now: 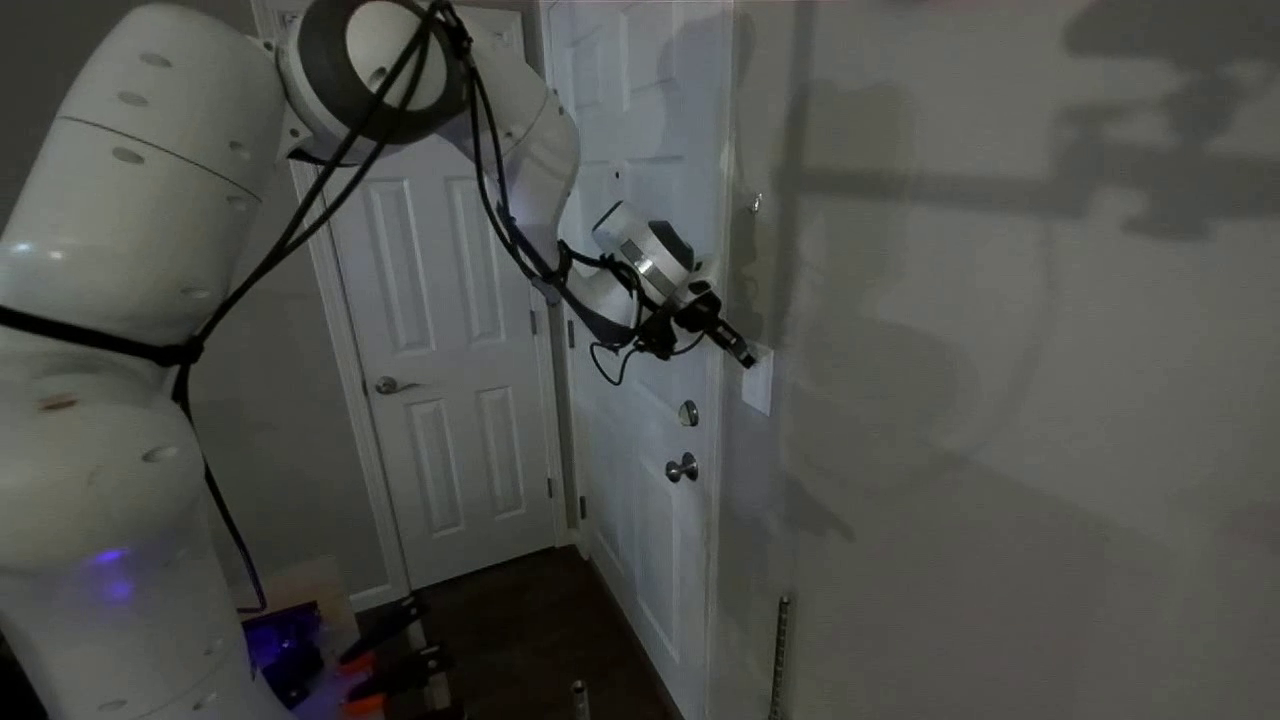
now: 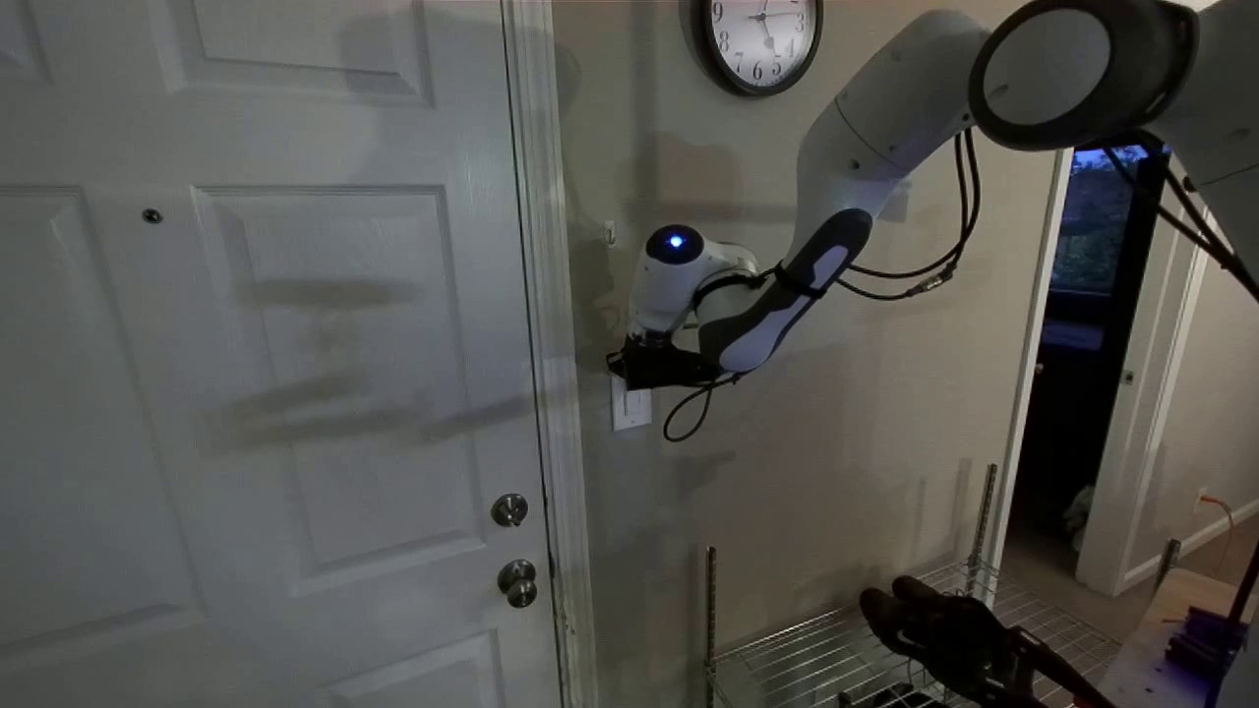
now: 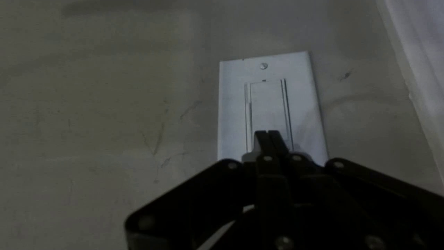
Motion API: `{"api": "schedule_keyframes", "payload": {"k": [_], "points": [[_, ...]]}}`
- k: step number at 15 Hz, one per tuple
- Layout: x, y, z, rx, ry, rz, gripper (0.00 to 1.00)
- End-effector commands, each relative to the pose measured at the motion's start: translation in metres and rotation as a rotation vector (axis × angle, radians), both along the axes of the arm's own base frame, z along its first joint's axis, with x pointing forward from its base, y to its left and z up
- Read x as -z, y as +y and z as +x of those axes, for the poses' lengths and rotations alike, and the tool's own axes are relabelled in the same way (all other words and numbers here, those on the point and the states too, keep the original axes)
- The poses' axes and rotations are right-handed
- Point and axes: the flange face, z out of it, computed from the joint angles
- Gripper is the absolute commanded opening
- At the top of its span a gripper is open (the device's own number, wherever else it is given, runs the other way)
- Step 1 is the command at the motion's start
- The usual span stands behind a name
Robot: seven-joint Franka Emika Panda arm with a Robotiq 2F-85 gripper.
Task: Press the switch on top to turn on the light
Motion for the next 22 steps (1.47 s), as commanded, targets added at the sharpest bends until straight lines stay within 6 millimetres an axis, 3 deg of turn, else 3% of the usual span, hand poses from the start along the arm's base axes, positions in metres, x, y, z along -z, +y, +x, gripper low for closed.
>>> {"api": "schedule_keyframes", "payload": {"k": [1,9,17,22], "points": [[0.011,0.003,0.009,-0.004,-0.010,0.024,0.02],[0.008,0.003,0.012,0.010,-0.032,0.010,0.02],[-0.020,-0.011,-0.008,0.048,-0.032,0.019,0.02],[-0.021,-0.010,-0.022,0.054,0.036,0.102,0.02]]}}
